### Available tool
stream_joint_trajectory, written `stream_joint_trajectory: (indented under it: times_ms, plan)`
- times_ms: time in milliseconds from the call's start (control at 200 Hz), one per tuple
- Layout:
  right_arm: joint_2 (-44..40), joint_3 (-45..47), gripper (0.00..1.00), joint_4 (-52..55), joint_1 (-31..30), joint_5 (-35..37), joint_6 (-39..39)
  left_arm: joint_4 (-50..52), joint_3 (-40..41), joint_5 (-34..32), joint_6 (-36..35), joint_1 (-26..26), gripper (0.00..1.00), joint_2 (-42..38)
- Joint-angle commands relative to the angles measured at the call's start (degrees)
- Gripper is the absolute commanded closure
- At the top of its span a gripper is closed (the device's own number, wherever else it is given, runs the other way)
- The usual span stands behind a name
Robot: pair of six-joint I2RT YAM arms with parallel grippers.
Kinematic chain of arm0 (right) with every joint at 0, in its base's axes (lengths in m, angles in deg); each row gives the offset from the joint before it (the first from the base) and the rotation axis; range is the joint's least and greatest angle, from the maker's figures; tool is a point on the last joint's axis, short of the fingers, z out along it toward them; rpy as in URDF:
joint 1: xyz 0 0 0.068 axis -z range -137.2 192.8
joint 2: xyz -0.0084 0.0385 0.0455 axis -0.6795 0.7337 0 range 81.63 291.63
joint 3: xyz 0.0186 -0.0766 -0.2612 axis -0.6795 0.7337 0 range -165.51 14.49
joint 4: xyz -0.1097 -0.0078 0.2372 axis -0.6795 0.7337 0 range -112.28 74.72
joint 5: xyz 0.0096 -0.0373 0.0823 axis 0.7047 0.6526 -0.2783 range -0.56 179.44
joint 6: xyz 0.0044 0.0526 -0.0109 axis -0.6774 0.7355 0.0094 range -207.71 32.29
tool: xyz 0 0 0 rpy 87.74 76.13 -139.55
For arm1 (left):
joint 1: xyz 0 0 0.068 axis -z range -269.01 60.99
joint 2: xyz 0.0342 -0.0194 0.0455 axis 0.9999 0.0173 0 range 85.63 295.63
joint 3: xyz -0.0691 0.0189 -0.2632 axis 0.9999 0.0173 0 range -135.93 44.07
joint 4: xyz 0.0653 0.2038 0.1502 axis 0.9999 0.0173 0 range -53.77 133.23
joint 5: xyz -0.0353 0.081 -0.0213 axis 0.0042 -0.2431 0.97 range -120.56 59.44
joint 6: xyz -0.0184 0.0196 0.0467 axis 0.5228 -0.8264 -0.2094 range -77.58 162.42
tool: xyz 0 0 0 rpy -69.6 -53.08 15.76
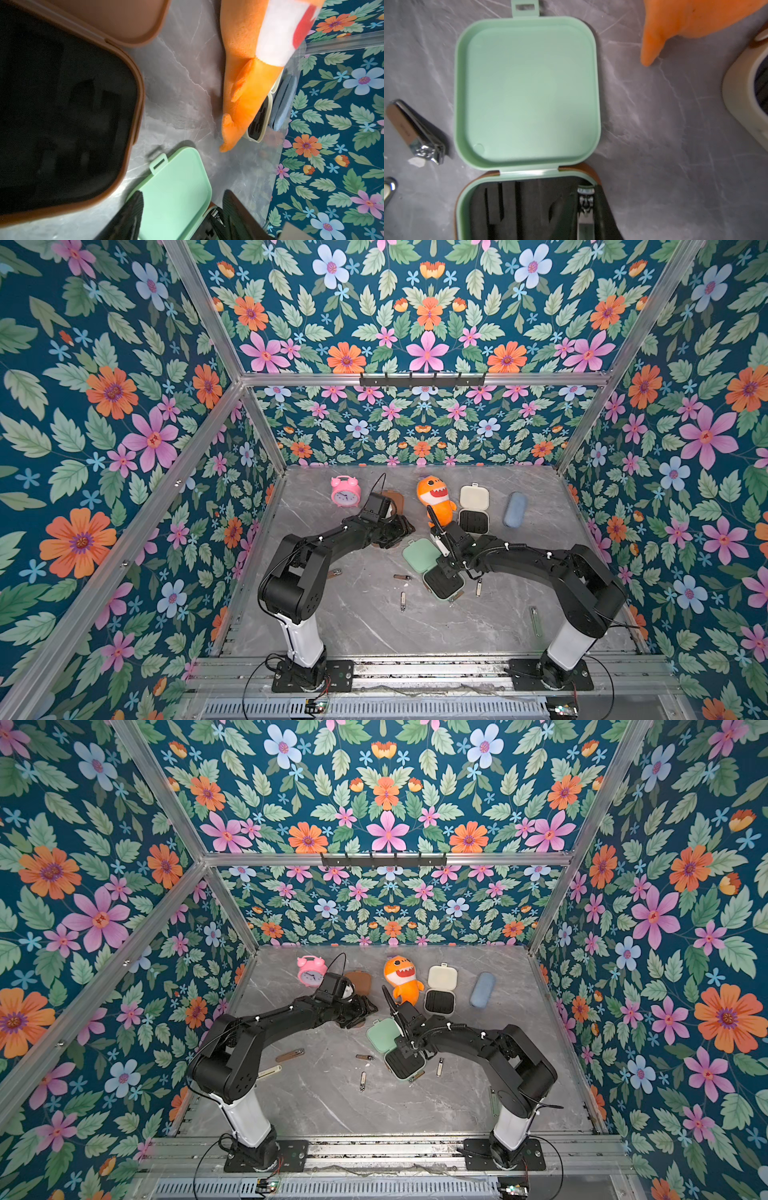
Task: Organize nail clipper sets
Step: Place the nail clipper in the storage box.
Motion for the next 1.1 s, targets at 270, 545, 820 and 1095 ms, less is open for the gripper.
stream_joint_trajectory:
  times_ms: [270, 545, 820, 1095]
  plan:
    - [-1.9, 3.5, 0.89, -2.6, -0.1, -1.9, -1.3, 0.4, -2.0, 1.9, -0.3, 4.8, 0.37, 3.1]
    - [-1.4, 4.1, 0.89, -2.7, -0.1, -2.5, -0.7, -2.3, -1.2, 1.9, 1.1, 6.3, 0.38, 6.5]
    - [-0.7, 4.3, 0.88, 0.2, -0.1, -3.5, 2.7, -2.7, 0.1, 1.0, 1.6, 6.3, 0.38, 6.9]
    - [1.5, 0.9, 0.88, 7.0, -0.2, -4.8, 5.0, -2.4, 0.3, 0.5, 1.2, 6.2, 0.38, 7.0]
